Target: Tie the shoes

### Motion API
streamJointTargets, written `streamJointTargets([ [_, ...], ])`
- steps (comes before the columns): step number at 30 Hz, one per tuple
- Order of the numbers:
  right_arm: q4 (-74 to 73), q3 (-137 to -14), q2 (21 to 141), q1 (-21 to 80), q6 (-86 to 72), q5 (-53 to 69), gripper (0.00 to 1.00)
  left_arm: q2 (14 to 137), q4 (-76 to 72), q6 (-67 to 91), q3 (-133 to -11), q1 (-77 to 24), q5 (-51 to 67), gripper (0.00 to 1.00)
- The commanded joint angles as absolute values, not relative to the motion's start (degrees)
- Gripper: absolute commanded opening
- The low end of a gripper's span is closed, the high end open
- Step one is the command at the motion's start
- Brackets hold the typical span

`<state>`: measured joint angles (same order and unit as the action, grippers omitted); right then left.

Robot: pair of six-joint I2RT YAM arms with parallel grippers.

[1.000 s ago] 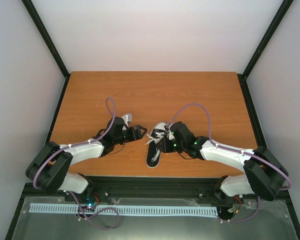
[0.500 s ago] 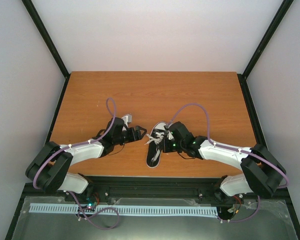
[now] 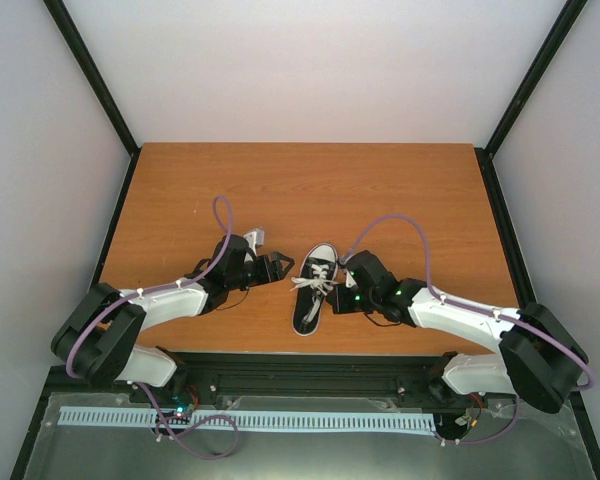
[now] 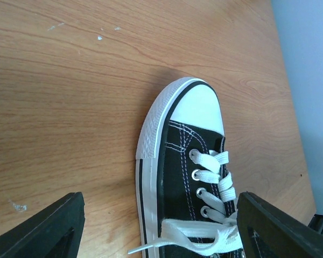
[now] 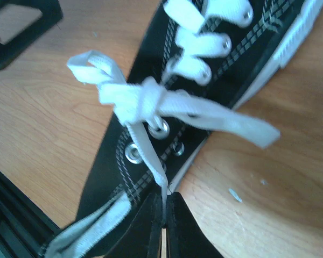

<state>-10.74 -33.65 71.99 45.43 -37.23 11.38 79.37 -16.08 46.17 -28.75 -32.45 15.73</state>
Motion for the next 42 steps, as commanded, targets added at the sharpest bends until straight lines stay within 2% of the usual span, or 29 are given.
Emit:
streamJointTargets([
  [1,-12.48,-30.79,70.69,45.79,-38.39,13.29,0.03,79.41,-18.21,44.41,-29.62,-31.99,17.95,0.79],
  [12,-14.09,-27.60,69.55,45.70,-39.42,12.66,0.03,80.78,-21.76,41.85,-28.38,-32.00,26.92,0.77],
  [18,-15.24,-26.88,69.59,45.70,-38.98,12.74,0.04,81.86,-22.84,42.19,-28.30,-31.99,30.10,0.71],
  [21,-15.82,-26.84,68.41,45.55,-38.91,12.01,0.12,82.65,-24.38,41.94,-28.30,-31.99,32.49,0.68],
  [23,-15.79,-26.13,66.75,44.37,-38.21,12.05,0.27,82.97,-24.60,41.13,-28.34,-31.99,34.25,0.68],
  [25,-14.65,-24.86,64.59,41.85,-36.95,13.63,0.47,83.37,-24.68,40.58,-28.47,-31.99,35.43,0.66],
  [27,-12.17,-23.27,62.52,38.73,-35.54,16.23,0.59,83.86,-24.86,40.75,-28.56,-31.95,35.89,0.61],
  [29,-8.87,-22.26,61.33,35.71,-34.84,19.20,0.67,84.31,-24.87,40.84,-28.77,-32.00,36.20,0.57],
  [32,-3.79,-22.23,62.04,33.08,-33.06,21.94,0.71,85.00,-25.60,41.60,-28.89,-31.99,36.24,0.51],
  [35,0.30,-22.87,65.55,30.97,-30.76,23.85,0.72,86.14,-26.50,42.38,-29.39,-32.00,36.32,0.44],
  [42,5.44,-25.87,74.23,29.97,-25.65,28.07,0.66,87.84,-27.86,43.33,-30.88,-31.99,36.91,0.43],
])
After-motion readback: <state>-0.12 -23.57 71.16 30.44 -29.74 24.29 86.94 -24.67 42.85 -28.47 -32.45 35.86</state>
